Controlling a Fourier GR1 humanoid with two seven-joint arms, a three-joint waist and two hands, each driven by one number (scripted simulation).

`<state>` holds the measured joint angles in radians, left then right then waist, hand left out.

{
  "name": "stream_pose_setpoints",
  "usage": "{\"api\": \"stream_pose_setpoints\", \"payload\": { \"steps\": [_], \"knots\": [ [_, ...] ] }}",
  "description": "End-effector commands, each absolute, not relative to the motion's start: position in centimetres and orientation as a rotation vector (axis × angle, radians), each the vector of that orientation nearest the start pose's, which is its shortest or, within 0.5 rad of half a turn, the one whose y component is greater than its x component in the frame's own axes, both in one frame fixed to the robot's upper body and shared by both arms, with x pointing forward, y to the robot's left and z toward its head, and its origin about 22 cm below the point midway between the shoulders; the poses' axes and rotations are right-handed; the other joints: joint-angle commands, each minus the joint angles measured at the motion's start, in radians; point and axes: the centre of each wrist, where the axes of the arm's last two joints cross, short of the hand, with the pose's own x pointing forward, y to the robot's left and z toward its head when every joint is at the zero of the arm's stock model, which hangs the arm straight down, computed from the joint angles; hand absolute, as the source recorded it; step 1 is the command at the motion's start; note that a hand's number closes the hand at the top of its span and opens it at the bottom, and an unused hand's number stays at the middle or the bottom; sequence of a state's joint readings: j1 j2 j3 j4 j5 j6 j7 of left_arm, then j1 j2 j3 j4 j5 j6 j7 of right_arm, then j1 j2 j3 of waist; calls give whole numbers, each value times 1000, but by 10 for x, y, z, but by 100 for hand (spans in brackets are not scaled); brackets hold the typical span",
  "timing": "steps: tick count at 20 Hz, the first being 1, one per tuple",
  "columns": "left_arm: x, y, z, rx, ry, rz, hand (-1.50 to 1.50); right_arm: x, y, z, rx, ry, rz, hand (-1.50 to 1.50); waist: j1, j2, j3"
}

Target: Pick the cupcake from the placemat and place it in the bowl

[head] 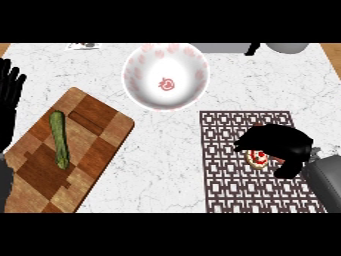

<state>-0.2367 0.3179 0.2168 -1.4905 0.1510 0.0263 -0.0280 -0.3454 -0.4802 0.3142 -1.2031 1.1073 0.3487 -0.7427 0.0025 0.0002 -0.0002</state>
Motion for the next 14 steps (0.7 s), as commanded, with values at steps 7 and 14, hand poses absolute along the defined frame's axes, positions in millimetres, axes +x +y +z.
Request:
{"api": "stream_pose_setpoints", "payload": {
  "steps": [7, 14],
  "knots": [
    [307, 326, 79, 255, -1788, 29, 0, 324, -271, 15, -173, -1565, 1984, 150, -2, 0, 0],
    [299, 330, 81, 217, -1793, 17, 0, 376, -335, 65, -391, -1543, 1821, 150, 37, 15, 2]
  ]
}}
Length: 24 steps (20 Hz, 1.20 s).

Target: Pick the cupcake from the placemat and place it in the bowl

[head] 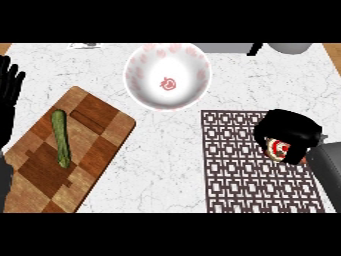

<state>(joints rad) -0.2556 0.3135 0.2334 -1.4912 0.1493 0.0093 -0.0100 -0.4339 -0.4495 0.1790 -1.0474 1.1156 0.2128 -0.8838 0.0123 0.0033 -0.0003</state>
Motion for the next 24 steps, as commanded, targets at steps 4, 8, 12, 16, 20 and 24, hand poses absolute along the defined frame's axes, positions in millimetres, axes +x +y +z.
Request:
{"api": "stream_pose_setpoints", "payload": {
  "steps": [4, 8, 12, 16, 20, 24],
  "knots": [
    [309, 310, 100, 151, -1847, -44, 0, 385, -396, 115, -681, -1313, 1657, 150, 86, 49, 5],
    [312, 300, 94, 127, -1850, -35, 0, 393, -421, 142, -788, -1311, 1543, 150, 111, 55, 7],
    [319, 296, 103, 136, -1855, -44, 0, 399, -434, 173, -889, -1415, 1437, 150, 111, 52, 8],
    [317, 290, 92, 149, -1845, -42, 0, 403, -444, 201, -802, -1560, 1397, 150, 99, 44, 7],
    [310, 298, 96, 130, -1838, -55, 0, 412, -438, 226, -754, -1730, 1350, 150, 105, 34, 6],
    [318, 297, 94, 171, -1833, -27, 0, 416, -435, 268, -584, -1903, 1296, 150, 74, 29, 3]
  ]
}}
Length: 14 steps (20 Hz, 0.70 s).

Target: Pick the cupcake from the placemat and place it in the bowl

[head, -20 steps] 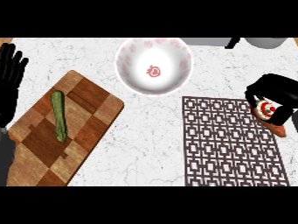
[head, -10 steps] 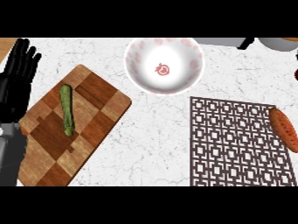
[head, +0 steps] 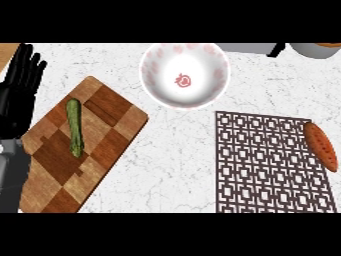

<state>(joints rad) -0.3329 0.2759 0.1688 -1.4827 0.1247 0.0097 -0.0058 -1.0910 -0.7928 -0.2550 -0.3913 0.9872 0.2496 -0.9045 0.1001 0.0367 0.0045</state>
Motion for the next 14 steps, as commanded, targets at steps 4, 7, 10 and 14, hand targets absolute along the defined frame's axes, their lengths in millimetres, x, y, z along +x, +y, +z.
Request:
{"api": "stream_pose_setpoints", "payload": {
  "steps": [4, 7, 10, 14],
  "knots": [
    [319, 296, 89, 146, -1813, -13, 0, 437, -400, 262, -371, -1970, 1220, 150, -19, -7, -3],
    [315, 318, 85, 176, -1805, -16, 0, 447, -377, 282, -277, -1973, 1210, 150, -25, -13, -5],
    [315, 311, 85, 200, -1823, -14, 0, 458, -349, 295, -220, -1935, 1242, 150, -32, -16, -5],
    [318, 299, 89, 173, -1803, -28, 0, 467, -310, 319, -184, -1919, 1267, 150, -31, -15, -5]
  ]
}}
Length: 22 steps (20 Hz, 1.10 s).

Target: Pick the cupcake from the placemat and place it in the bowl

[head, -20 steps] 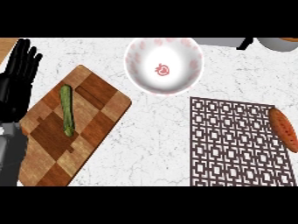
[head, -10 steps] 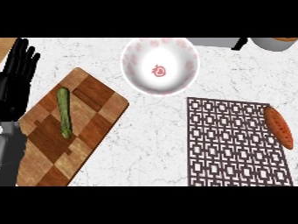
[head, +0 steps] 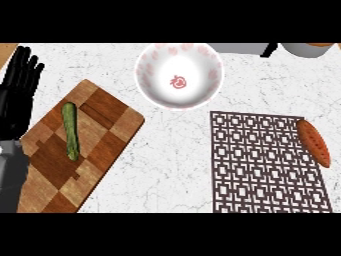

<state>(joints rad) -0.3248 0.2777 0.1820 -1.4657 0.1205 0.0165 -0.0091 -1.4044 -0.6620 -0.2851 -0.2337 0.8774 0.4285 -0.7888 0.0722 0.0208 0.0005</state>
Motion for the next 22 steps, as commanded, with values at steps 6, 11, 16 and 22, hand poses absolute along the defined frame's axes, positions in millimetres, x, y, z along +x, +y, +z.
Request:
{"api": "stream_pose_setpoints", "payload": {
  "steps": [6, 11, 16, 22],
  "knots": [
    [310, 323, 85, 213, -1805, -11, 0, 482, -240, 306, -144, -1821, 1393, 150, -11, -3, -2],
    [310, 311, 85, 229, -1808, -11, 0, 487, -175, 273, -89, -1759, 1472, 150, -33, -10, -1],
    [306, 319, 84, 208, -1798, 4, 0, 486, -148, 233, -82, -1712, 1490, 150, -37, -10, -1],
    [313, 316, 93, 222, -1807, 11, 0, 478, -119, 178, -213, -1682, 1521, 150, -34, -5, -1]
  ]
}}
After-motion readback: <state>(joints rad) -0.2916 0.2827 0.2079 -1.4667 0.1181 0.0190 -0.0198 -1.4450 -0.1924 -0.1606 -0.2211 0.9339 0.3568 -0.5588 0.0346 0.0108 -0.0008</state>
